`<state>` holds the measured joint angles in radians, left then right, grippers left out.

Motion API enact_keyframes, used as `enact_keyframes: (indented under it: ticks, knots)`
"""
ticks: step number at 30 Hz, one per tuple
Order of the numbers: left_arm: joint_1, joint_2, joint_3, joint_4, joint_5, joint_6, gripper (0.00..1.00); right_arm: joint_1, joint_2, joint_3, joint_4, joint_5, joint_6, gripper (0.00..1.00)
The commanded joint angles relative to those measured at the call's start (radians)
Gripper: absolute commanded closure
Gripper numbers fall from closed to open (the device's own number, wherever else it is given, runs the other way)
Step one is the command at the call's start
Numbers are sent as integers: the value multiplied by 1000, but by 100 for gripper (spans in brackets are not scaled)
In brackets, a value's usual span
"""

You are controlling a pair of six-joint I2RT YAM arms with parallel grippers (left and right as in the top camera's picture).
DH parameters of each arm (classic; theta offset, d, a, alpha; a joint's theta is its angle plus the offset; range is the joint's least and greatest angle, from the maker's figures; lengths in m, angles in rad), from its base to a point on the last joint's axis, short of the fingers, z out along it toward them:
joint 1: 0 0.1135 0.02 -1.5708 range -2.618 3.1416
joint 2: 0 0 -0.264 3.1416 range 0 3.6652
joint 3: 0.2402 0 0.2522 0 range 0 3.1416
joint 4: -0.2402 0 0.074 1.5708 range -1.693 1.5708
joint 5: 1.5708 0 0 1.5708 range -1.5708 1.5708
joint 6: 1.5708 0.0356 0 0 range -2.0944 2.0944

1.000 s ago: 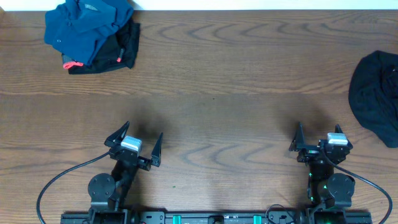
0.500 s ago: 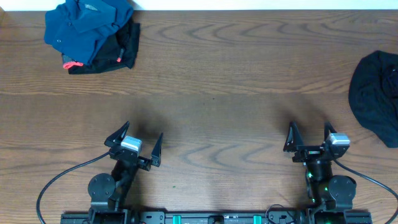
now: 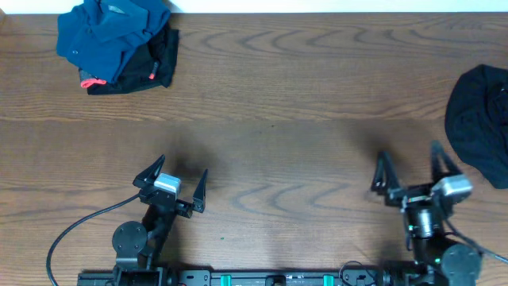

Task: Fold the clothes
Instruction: 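Reach the right gripper to the black garment at the right edge and grasp it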

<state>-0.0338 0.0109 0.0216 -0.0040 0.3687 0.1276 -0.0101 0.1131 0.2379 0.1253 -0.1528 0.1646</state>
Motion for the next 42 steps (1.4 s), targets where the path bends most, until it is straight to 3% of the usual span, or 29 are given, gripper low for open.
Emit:
enact_keyframes:
  ticks: [1,4,6,11,17,26,33,42]
  knots:
    - [5,-6,-18,-37,4,-8,2,-11,154,179,-112,225,-160,1]
    - [5,-6,-18,-37,4,-8,2,-14,380,348,-283,546,-165,1]
    - [5,-6,-18,-37,4,-8,2,-32,524,444,-348,655,-163,1]
    - [5,-6,-18,-37,4,-8,2,-195,932,780,-579,629,-166,1]
    - [5,-6,-18,-37,4,-8,2,-337,1289,1082,-760,610,-167,1]
    - [5,-6,-18,-37,4,-8,2,-443,1419,1129,-755,629,-164,1]
    - [5,-6,-18,-38,4,-8,2,-540,1492,1129,-698,467,-190,1]
    - [5,-6,-18,-37,4,-8,2,-539,1677,1129,-615,429,-289,1]
